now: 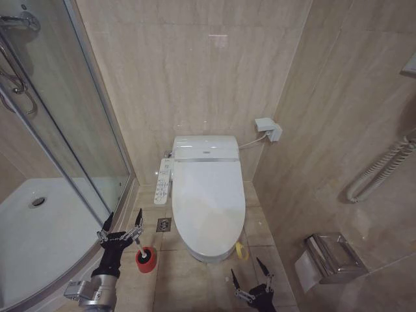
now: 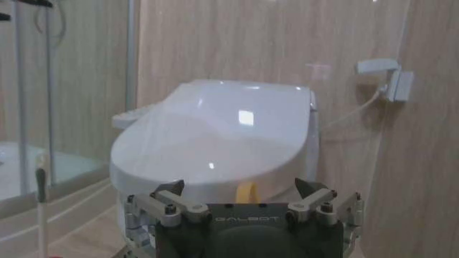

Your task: Open the toilet lid, clean the toilet bowl with a toilet brush, close the toilet lid, and flush.

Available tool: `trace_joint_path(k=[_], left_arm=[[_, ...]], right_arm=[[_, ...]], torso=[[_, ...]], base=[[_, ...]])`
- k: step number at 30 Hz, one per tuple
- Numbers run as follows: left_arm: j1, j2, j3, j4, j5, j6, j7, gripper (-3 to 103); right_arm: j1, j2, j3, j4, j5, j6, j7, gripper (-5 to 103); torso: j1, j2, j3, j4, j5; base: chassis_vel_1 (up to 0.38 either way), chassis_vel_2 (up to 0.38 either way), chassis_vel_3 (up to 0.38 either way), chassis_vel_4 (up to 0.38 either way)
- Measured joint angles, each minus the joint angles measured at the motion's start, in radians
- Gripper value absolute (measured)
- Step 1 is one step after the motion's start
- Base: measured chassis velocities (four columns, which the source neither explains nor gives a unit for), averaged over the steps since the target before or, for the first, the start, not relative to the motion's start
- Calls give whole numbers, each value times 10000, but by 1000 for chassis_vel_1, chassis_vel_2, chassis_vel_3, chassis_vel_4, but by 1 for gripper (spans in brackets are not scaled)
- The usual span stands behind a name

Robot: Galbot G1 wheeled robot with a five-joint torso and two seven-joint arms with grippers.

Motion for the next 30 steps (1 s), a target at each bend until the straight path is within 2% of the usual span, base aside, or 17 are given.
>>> trace_joint_path(k=[8,15,16,22,23,29,30], left_arm=[[-88,1,-6,263,12,8,-2,100],[-99,-34,-11,314,60,15,-3,100],[-93,-41,-14,314,66,16,-3,100],[-61,-96,-19,261,98,23,-4,100],[-48,-114,-17,233,112,25,-5,100],[40,-192,5,82,150,27,-7,100],[67,-215,16,38,153,26,-7,100]], right_arm=[[1070,302,-40,-1286,-4,46,-158,100],[1495,382,-16,-1698,66,152,-222,100],[1505,382,-12,-1699,82,159,-225,92],[1446,377,1,-1632,140,234,-268,92],[1385,372,1,-1571,144,250,-280,65],[1003,361,-23,-1170,139,319,-309,65],[963,386,-29,-1126,135,337,-310,38]], torso=[[0,0,0,0,0],[0,0,0,1,2],[0,0,0,1,1],[0,0,0,1,1],[0,0,0,1,1],[0,0,0,-1,1],[-1,0,0,-1,1]], base=[[0,0,0,0],[0,0,0,0],[0,0,0,0],[0,0,0,0],[0,0,0,0],[0,0,0,0],[0,0,0,0]])
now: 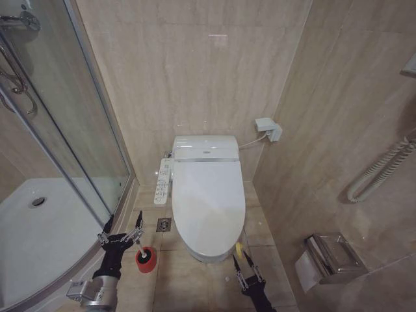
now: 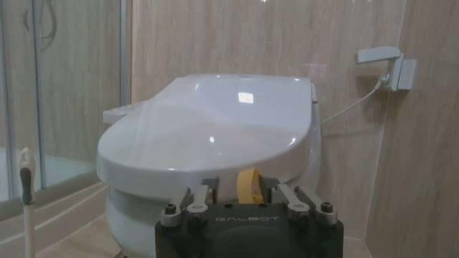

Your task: Open the toilet lid, clean the toilet bowl with a toilet brush, close the toilet lid, and flush.

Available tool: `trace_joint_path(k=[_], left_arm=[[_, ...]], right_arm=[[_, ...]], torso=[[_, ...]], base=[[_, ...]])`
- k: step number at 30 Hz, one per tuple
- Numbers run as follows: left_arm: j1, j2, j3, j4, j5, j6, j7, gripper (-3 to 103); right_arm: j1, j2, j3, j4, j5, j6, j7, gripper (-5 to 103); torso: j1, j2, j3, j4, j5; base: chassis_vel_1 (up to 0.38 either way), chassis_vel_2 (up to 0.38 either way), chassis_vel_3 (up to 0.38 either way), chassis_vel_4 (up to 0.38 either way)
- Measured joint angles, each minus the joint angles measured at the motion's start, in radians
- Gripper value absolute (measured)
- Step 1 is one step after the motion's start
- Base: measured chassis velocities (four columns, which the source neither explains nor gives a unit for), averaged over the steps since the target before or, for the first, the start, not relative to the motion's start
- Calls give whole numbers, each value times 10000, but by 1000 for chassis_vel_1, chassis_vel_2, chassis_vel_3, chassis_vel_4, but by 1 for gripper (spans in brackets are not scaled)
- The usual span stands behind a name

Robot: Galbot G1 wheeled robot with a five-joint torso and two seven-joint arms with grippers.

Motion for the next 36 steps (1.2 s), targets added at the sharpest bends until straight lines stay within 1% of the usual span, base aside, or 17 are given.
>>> trace_joint_path(k=[7,8,15,16,21,22,30,31,36], left_arm=[[116,-32,18,-140,32,-11,0,100],[132,-33,13,-158,35,-13,1,100],[246,-99,3,-346,55,-38,2,100],[263,-119,13,-379,72,-44,2,100],[331,-162,29,-438,135,-85,5,100],[353,-166,30,-443,148,-102,5,100],[396,-184,30,-472,184,-125,8,100],[397,-185,30,-472,185,-125,9,100],[395,-184,35,-459,192,-126,9,100]], right_arm=[[-108,27,5,99,-3,52,0,38],[-153,15,2,149,-3,58,0,11],[-469,-81,-36,596,31,100,-1,11],[-477,-86,-29,616,31,107,-1,0],[-492,-124,26,639,53,164,3,0],[-489,-128,35,639,70,171,11,8],[-282,-121,54,410,79,163,43,8],[-222,-126,44,273,74,156,42,34],[65,-118,91,-251,36,151,42,34]], torso=[[0,0,0,1,1],[0,0,0,1,1],[0,0,0,1,1],[0,0,0,1,1],[-1,0,0,1,1],[-2,0,0,1,1],[-1,0,0,1,1],[-1,0,0,1,1],[-1,0,0,2,1]], base=[[0,0,0,0],[0,0,0,0],[0,0,0,0],[0,0,0,0],[0,0,0,0],[0,0,0,0],[0,0,0,0],[0,0,0,0],[0,0,0,0]])
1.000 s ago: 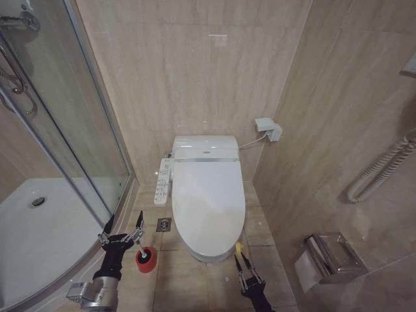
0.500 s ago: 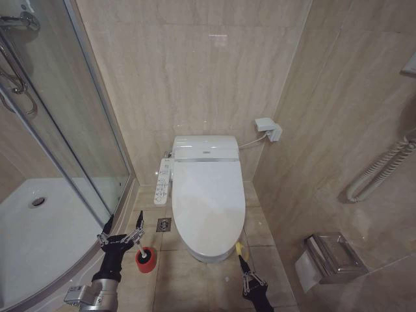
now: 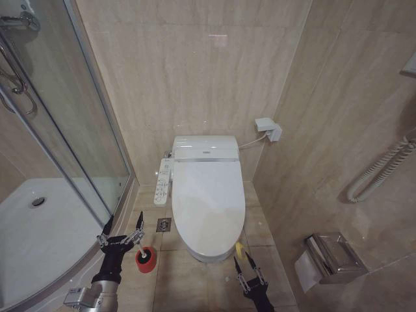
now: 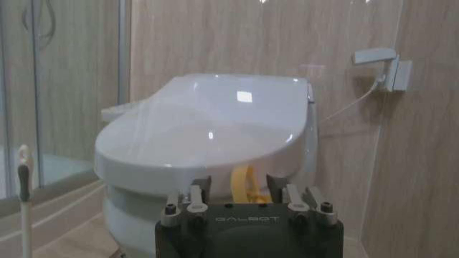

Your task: Open the toilet lid, clean the toilet bowl with a toilet brush, close the toilet lid, and flush.

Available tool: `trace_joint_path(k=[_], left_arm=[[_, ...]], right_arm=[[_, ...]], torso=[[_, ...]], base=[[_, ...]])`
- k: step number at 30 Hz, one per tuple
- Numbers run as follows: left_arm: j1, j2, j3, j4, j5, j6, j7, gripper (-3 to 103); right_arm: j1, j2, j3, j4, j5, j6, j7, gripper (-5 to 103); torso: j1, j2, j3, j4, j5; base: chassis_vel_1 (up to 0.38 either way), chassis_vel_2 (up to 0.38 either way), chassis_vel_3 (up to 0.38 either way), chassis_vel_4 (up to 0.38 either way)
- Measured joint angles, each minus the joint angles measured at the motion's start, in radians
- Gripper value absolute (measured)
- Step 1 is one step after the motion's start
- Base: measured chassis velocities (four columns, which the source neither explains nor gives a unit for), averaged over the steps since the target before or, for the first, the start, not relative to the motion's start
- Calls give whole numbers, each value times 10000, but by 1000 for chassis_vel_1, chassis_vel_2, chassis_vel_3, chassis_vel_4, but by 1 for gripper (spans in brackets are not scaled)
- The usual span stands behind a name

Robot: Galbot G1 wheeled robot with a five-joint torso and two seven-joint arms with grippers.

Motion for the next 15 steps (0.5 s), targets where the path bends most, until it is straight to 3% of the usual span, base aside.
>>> trace_joint_path(k=[2,3,8,9,15], left_arm=[[-2,2,0,5,0,0,1,100],[-6,3,-1,21,2,0,1,100],[-17,-24,14,96,34,0,1,100],[-18,-33,22,109,53,0,1,100],[-28,-92,59,147,140,0,1,100]], right_arm=[[29,0,11,-47,0,0,1,34],[107,-2,38,-159,1,-3,6,61],[244,-28,82,-338,39,-5,-19,61],[256,-26,82,-357,54,-3,-30,84],[319,11,25,-459,103,5,-77,84]], torso=[[0,0,0,0,0],[0,0,0,-1,0],[0,0,0,0,0],[0,0,0,0,0],[1,0,0,0,-1]], base=[[0,0,0,0],[0,0,0,0],[0,0,0,0],[0,0,0,0],[0,0,0,0]])
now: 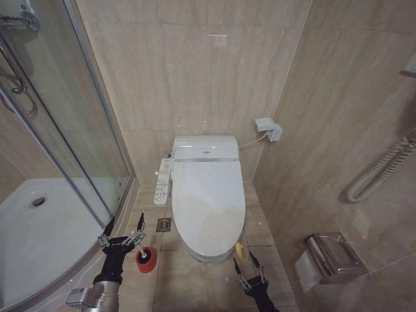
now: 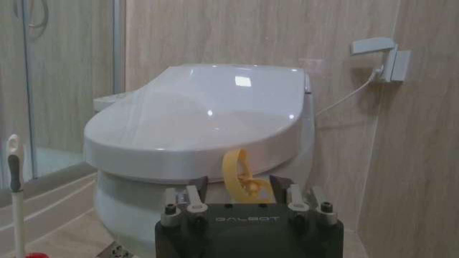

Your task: Open the toilet lid, clean the toilet bowl with a toilet brush, close the toilet lid, and flush.

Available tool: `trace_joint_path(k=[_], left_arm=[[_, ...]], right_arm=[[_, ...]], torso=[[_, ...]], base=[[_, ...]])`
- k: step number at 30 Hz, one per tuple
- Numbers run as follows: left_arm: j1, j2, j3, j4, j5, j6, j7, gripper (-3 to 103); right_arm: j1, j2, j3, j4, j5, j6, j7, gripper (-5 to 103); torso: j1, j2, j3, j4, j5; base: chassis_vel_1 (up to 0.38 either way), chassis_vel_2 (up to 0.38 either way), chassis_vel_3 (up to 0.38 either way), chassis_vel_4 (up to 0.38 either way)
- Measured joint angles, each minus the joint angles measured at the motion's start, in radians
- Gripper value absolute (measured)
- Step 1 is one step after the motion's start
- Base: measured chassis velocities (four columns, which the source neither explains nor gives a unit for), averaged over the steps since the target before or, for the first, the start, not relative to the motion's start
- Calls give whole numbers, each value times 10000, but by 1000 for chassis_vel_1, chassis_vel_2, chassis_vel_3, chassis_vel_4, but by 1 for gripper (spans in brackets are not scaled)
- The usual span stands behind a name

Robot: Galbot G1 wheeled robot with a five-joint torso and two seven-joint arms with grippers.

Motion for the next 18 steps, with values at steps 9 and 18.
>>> trace_joint_path(k=[9,18], left_arm=[[25,-29,6,-13,24,0,3,100],[55,-64,50,-79,31,0,5,100]], right_arm=[[84,39,-16,-127,-12,12,-8,30],[-236,-84,36,271,66,124,-6,3]], torso=[[2,0,0,0,0],[2,0,0,1,1]], base=[[0,0,0,0],[0,0,0,0]])
